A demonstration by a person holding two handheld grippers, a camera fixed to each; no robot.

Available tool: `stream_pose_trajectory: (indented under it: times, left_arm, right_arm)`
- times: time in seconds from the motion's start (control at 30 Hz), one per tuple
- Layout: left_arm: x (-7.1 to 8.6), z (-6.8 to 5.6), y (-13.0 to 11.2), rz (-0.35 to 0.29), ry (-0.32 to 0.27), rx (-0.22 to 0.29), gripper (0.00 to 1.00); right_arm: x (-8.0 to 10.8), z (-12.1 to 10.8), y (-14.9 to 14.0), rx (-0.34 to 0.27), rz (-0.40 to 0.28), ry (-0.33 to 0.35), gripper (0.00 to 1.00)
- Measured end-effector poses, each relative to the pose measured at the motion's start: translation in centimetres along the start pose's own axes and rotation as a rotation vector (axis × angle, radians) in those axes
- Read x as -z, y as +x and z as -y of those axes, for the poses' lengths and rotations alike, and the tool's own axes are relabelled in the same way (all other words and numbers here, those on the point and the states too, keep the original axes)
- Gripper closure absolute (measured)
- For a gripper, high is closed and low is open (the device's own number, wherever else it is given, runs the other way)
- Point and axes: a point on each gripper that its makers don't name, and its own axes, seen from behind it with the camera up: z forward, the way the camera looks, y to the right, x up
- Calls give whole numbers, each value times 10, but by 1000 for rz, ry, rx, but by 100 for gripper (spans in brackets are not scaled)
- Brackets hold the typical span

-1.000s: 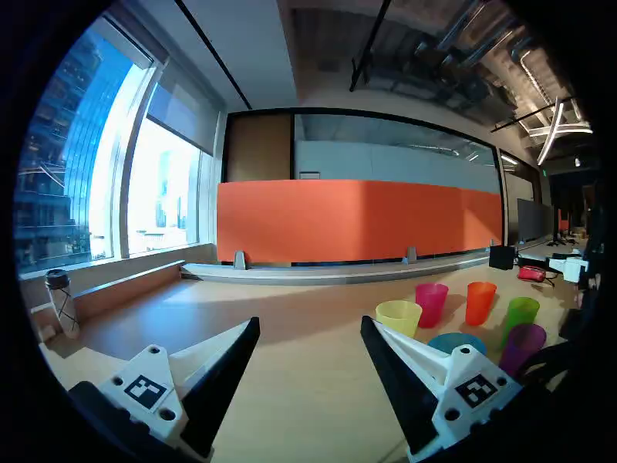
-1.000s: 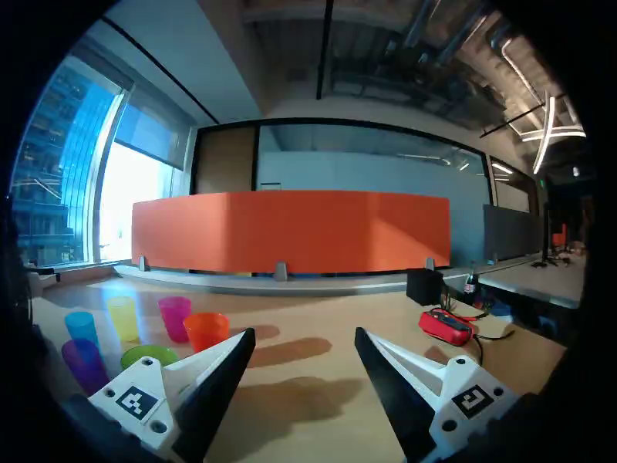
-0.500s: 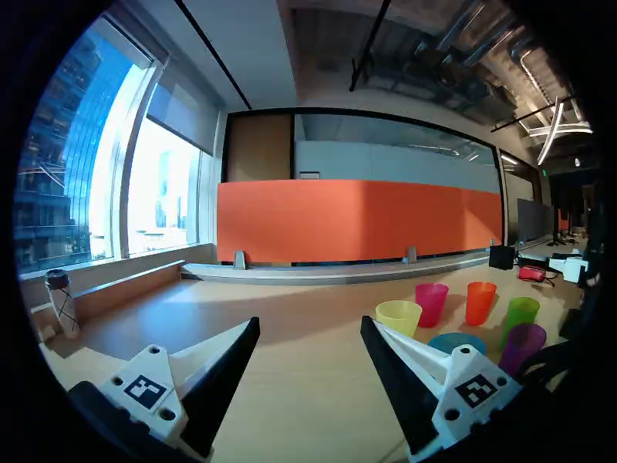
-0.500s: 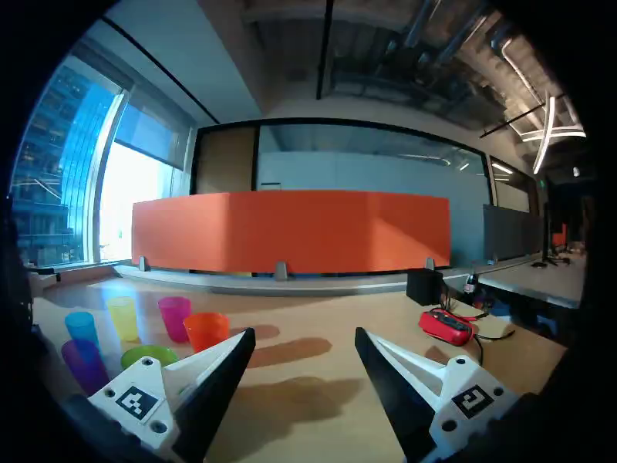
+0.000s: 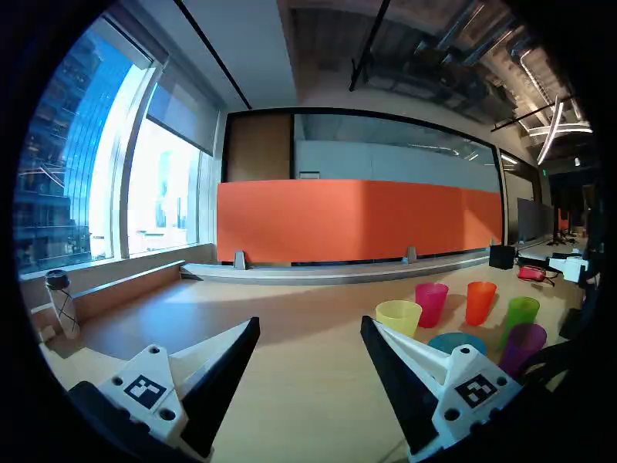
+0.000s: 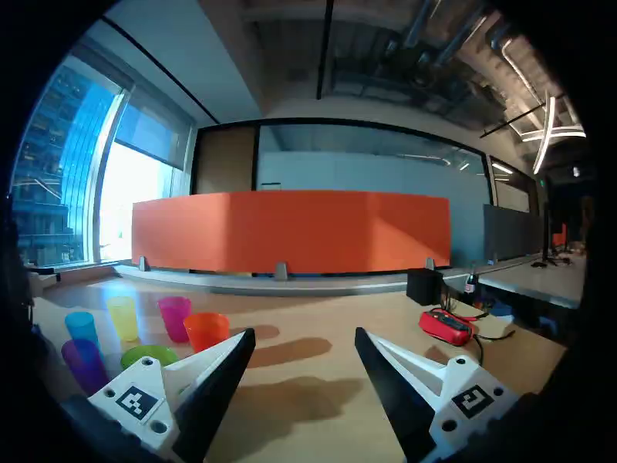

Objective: Pour water

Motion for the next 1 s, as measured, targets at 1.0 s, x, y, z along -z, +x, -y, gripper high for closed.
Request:
stream_pose_trajectory:
  times: [1.0]
  left_arm:
    - [-25, 7, 135, 38, -65, 50, 3]
  right_arm:
    - [-8, 7, 126, -9, 67, 93, 0]
